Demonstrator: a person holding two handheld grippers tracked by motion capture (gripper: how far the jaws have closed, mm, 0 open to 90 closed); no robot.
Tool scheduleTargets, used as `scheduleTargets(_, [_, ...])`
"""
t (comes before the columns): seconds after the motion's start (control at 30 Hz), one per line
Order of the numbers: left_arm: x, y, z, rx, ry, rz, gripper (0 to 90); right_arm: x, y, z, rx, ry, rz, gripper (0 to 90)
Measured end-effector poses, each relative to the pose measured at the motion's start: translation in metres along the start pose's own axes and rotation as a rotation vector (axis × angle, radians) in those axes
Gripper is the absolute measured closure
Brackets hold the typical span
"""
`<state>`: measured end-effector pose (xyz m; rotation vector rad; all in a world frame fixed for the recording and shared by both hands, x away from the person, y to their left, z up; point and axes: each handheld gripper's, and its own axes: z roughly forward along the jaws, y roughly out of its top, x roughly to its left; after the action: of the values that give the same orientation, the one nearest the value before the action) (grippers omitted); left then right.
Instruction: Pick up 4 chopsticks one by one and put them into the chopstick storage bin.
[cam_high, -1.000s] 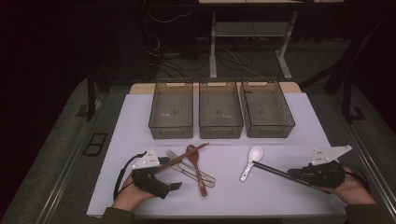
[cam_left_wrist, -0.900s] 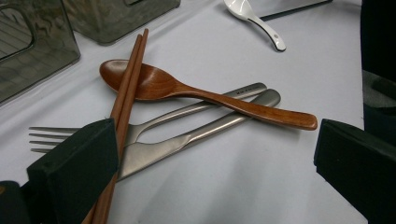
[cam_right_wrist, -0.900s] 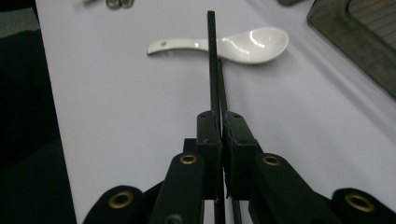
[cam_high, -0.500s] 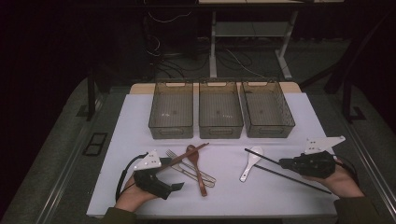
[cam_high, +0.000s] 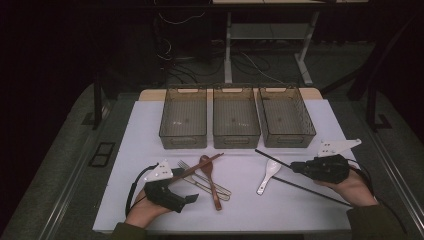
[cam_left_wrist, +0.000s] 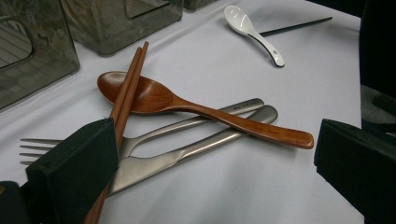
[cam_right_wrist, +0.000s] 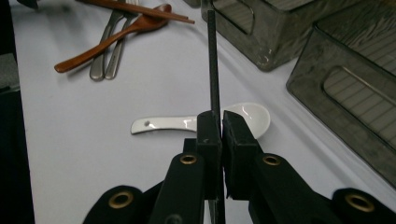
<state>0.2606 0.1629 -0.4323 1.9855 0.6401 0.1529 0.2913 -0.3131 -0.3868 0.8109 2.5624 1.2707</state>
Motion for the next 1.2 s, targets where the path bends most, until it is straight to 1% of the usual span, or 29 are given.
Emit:
scheduleTargets(0.07, [0.000, 0.000, 0.000, 0.002, -0.004, -0.005, 0.0, 0.000, 0.004, 0.003, -0.004, 0.004, 0.000, 85.4])
scheduleTargets(0.23, [-0.001, -0.001, 0.002, 0.021, -0.008, -0.002, 0.0, 0.002, 0.014, 0.012, -0.008, 0.002, -0.003, 85.4])
scheduleTargets(0.5, [-0.003, -0.001, 0.002, 0.016, -0.001, -0.005, 0.0, 0.005, 0.032, 0.024, -0.010, -0.011, 0.012, 85.4])
scheduleTargets(0.67, [-0.004, 0.000, 0.002, 0.013, -0.005, 0.007, 0.0, 0.007, 0.044, 0.033, 0.000, -0.021, 0.012, 85.4])
scheduleTargets(0.77, [-0.004, -0.001, 0.003, 0.016, -0.007, 0.012, 0.0, 0.009, 0.054, 0.042, 0.000, -0.027, 0.023, 85.4])
scheduleTargets(0.9, [-0.004, 0.000, 0.002, 0.012, -0.005, 0.009, 0.0, 0.010, 0.060, 0.050, 0.003, -0.035, 0.030, 85.4])
scheduleTargets(1.1, [-0.005, 0.000, 0.002, 0.005, -0.009, 0.008, 0.0, 0.013, 0.074, 0.063, 0.007, -0.043, 0.027, 85.4])
scheduleTargets(1.2, [-0.005, 0.000, 0.002, 0.004, -0.010, 0.011, 0.0, 0.014, 0.080, 0.069, 0.012, -0.044, 0.016, 85.4])
